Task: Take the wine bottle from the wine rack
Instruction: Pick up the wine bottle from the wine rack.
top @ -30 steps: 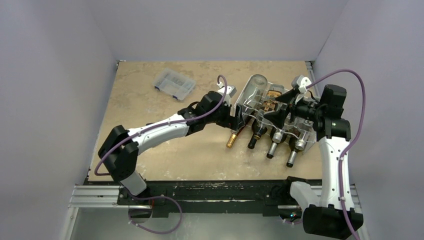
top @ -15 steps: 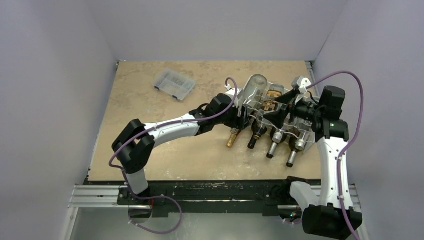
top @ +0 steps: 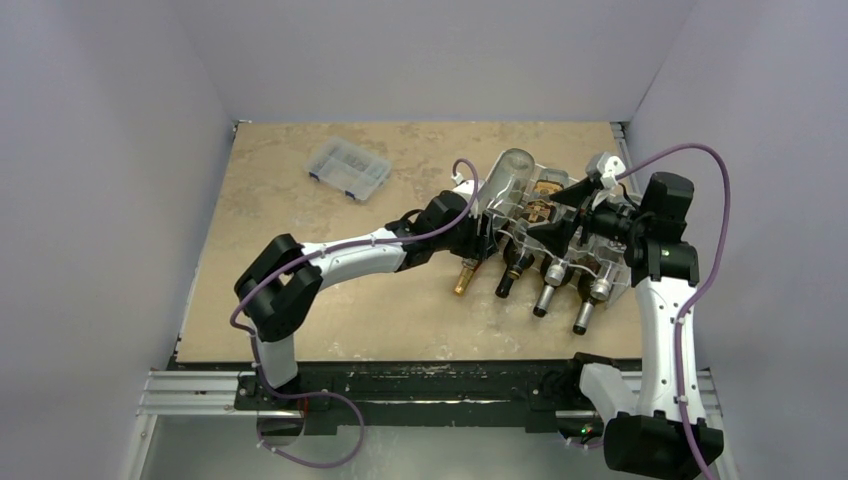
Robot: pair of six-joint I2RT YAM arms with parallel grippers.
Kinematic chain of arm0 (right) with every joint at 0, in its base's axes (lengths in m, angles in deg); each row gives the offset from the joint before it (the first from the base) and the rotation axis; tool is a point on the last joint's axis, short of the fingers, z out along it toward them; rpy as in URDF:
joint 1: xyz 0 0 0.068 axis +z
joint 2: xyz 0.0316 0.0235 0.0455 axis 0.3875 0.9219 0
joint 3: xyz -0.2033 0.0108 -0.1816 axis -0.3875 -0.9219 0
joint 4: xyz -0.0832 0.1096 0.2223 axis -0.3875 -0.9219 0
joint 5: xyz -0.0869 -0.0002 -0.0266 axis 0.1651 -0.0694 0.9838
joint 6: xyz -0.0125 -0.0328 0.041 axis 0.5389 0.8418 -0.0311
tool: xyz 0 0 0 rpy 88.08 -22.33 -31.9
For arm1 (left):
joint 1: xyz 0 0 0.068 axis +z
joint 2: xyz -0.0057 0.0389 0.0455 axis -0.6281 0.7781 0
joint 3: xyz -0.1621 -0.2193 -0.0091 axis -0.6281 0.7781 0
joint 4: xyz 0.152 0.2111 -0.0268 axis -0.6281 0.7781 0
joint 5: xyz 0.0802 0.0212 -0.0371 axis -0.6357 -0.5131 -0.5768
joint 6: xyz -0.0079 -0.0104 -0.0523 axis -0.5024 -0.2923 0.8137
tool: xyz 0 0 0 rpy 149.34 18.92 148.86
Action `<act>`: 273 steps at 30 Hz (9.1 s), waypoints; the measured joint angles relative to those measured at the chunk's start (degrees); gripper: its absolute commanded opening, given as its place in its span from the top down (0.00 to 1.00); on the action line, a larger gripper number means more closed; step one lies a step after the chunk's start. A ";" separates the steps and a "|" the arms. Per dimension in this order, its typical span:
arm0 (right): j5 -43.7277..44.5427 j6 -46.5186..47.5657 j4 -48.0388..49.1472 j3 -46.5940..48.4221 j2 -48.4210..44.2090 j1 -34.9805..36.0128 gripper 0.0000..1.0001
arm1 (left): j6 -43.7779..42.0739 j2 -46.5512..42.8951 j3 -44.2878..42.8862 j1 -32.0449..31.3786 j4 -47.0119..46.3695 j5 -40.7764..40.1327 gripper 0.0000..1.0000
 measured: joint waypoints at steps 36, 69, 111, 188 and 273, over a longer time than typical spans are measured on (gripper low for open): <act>-0.15 -0.24 -0.02 -0.02 -0.37 -0.04 0.01 | -3.85 -6.80 3.58 -0.15 4.57 -0.94 1.00; 0.00 32.35 -21.16 25.97 15.61 16.13 0.01 | 0.98 -39.19 12.09 5.01 22.34 0.98 1.00; 21.20 53.35 -7.23 14.12 35.89 60.92 0.01 | 21.88 -48.22 20.94 10.56 46.27 20.57 1.00; 6.12 37.88 17.79 -1.97 36.57 49.13 0.42 | 5.99 -67.89 27.98 14.78 26.53 19.87 0.03; -3.10 28.70 6.84 10.78 38.16 43.80 0.01 | -32.26 -62.16 53.09 7.74 -29.70 4.63 1.00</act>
